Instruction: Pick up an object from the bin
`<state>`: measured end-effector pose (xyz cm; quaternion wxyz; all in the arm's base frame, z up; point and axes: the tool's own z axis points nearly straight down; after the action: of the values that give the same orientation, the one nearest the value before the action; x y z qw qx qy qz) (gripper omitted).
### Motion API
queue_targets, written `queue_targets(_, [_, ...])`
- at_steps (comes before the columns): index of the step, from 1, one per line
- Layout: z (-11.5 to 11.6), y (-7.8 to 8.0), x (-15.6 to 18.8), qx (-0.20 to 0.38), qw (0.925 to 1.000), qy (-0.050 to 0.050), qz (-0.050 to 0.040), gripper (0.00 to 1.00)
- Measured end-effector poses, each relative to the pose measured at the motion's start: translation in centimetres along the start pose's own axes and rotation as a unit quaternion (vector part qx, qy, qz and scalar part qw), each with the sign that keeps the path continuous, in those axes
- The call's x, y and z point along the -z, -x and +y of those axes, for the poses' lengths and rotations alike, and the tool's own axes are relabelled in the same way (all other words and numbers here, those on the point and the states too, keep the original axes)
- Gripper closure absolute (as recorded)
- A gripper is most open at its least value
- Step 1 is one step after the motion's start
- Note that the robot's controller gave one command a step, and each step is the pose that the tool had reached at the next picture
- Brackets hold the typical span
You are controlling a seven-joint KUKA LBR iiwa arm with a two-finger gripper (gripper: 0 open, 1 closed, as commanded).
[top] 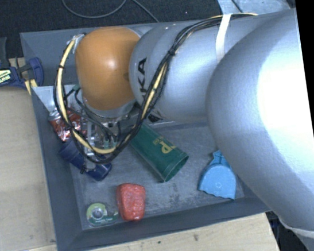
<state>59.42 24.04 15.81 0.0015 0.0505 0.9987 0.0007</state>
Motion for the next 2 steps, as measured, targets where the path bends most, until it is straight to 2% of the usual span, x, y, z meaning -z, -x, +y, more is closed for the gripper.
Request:
queue_targets(1, [-0.9, 0.2, -2.2, -0.065, 0.9979, 0.001, -0.0016, 0.00])
queue_targets(2, [-0.2, -0.8, -8.4, -0.079, 0.9968, -0.004, 0.0022, 0.00])
